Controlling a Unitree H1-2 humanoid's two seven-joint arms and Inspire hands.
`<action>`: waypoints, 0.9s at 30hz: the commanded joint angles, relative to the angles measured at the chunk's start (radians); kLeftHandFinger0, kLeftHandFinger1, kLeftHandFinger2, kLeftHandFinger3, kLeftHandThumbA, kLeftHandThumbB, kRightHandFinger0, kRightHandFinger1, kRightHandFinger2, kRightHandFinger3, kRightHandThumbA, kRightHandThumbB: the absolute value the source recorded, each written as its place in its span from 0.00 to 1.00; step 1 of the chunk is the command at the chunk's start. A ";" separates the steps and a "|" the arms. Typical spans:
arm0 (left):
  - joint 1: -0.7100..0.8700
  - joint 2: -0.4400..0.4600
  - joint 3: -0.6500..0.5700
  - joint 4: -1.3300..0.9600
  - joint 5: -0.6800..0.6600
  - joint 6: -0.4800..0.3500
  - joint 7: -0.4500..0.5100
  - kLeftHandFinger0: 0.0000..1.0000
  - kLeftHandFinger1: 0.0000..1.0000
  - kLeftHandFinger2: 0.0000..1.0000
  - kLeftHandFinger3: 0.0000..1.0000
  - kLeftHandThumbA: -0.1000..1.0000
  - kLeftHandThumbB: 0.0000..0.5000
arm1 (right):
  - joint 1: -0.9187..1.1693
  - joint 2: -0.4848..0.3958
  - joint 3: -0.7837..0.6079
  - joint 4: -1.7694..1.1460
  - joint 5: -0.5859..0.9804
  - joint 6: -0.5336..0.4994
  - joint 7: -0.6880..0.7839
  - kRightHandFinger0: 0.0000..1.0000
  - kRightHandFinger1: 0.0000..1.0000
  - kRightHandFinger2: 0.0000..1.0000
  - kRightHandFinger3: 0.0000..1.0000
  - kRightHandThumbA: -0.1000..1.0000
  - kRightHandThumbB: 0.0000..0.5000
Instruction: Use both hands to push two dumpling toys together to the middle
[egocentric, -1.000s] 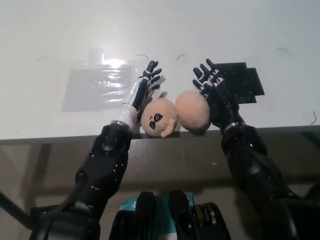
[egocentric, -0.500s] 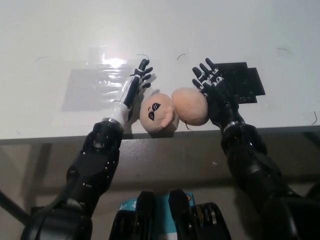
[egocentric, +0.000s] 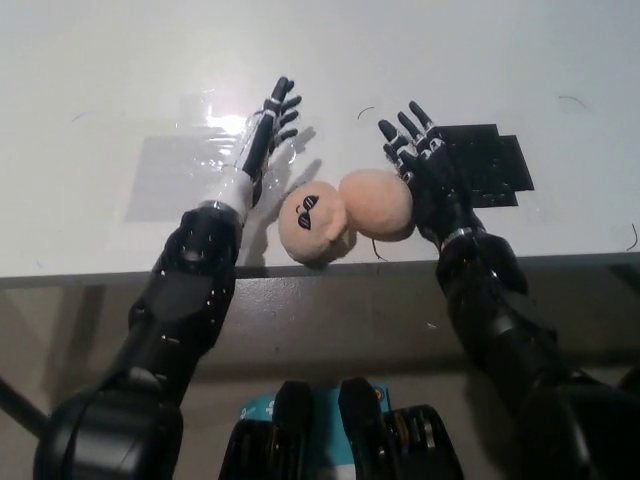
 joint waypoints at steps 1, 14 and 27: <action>-0.046 0.060 0.011 -0.086 0.000 0.021 -0.004 1.00 1.00 1.00 1.00 1.00 0.77 | -0.042 -0.032 0.018 -0.093 -0.030 -0.073 -0.031 1.00 1.00 1.00 1.00 1.00 0.41; 0.155 0.139 0.031 -0.534 -0.021 0.182 -0.061 1.00 1.00 1.00 1.00 1.00 0.88 | 0.165 -0.090 0.020 -0.778 -0.012 0.060 -0.084 1.00 1.00 1.00 1.00 1.00 0.57; 0.475 0.189 0.038 -1.208 -0.086 0.244 -0.129 1.00 1.00 1.00 1.00 1.00 0.80 | 0.500 -0.119 0.104 -1.433 0.003 0.196 -0.041 1.00 1.00 1.00 1.00 1.00 0.56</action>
